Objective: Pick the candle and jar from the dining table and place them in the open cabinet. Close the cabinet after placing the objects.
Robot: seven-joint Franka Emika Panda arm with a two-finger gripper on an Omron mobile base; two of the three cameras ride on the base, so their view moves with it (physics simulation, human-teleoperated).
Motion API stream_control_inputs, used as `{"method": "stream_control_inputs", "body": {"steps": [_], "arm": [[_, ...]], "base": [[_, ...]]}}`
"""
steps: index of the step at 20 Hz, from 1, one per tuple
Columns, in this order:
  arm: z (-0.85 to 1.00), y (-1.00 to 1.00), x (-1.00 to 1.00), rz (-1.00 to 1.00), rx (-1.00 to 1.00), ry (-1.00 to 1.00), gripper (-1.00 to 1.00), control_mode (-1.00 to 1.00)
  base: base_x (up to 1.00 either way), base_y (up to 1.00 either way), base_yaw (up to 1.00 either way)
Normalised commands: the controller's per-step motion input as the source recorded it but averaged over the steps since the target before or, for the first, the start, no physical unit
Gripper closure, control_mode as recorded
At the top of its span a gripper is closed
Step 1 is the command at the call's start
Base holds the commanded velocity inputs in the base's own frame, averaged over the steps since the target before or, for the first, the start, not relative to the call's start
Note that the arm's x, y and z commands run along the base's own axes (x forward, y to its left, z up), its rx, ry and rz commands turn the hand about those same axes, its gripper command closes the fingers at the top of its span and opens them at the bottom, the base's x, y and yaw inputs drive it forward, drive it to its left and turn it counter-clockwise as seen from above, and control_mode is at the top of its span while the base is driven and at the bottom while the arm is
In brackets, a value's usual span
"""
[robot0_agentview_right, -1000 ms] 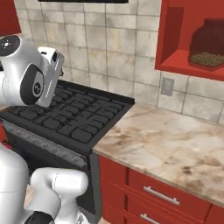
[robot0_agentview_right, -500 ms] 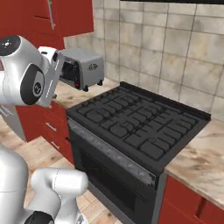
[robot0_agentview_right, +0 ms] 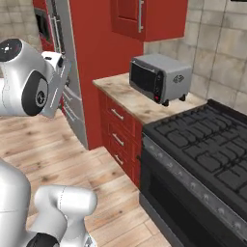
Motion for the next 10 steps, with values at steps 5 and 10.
{"method": "stream_control_inputs", "body": {"steps": [5,10], "arm": [[0.00,0.00,0.00,0.00,0.00,0.00,-1.00,1.00],[0.00,0.00,0.00,0.00,0.00,0.00,-1.00,1.00]], "base": [[0.01,0.72,0.51],[0.29,0.50,0.53]]}}
